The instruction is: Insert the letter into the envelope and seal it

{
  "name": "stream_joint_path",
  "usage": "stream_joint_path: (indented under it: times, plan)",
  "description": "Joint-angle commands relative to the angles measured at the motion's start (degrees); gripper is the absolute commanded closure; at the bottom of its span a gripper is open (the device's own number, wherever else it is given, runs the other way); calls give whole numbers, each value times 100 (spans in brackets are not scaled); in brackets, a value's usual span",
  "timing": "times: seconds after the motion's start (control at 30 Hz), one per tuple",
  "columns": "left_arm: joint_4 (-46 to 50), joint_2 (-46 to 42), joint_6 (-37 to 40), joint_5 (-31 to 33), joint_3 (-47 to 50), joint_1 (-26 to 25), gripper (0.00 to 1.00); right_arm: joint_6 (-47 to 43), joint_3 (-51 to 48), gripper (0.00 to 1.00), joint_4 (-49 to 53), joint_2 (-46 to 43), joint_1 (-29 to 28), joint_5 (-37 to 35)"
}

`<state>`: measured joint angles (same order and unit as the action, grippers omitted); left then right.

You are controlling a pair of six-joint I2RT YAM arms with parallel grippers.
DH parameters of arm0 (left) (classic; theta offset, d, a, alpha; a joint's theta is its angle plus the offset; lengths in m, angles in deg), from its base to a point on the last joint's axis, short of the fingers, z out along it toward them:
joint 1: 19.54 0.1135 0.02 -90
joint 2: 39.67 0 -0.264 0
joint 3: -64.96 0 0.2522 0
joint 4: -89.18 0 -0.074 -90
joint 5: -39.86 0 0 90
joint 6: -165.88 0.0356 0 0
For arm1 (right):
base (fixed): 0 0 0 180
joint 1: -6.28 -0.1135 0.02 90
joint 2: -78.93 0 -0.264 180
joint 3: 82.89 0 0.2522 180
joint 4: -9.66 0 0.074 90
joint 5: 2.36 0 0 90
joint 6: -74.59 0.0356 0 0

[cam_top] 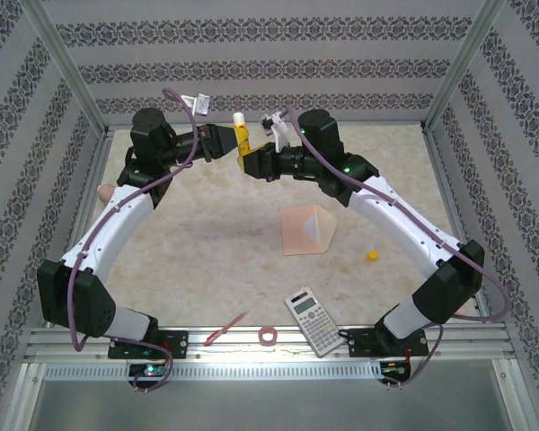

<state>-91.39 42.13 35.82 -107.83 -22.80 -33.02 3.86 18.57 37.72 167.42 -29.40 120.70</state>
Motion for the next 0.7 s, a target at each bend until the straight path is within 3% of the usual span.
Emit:
stream_joint_path:
  times: [0.0,0.17,0.37,0.57,0.67]
  plan:
    - [-255,-67,-41,-102,76,-37,100,-12,112,77,-275,-4,-25,119]
    - [-488,-90,-133,-201,137,-37,100,107,11,80,-508,-131,24,405]
    - [-1087,-112,-421,-589,164,-34,100,880,-271,80,-1566,-353,290,1491]
    - [-2474,-97,-1194,-1062,237,-37,100,1628,-407,80,-2536,-566,501,2333]
    - [-3542,44,-1966,-1351,195,-39,100,1752,-377,80,-2689,-644,501,2475]
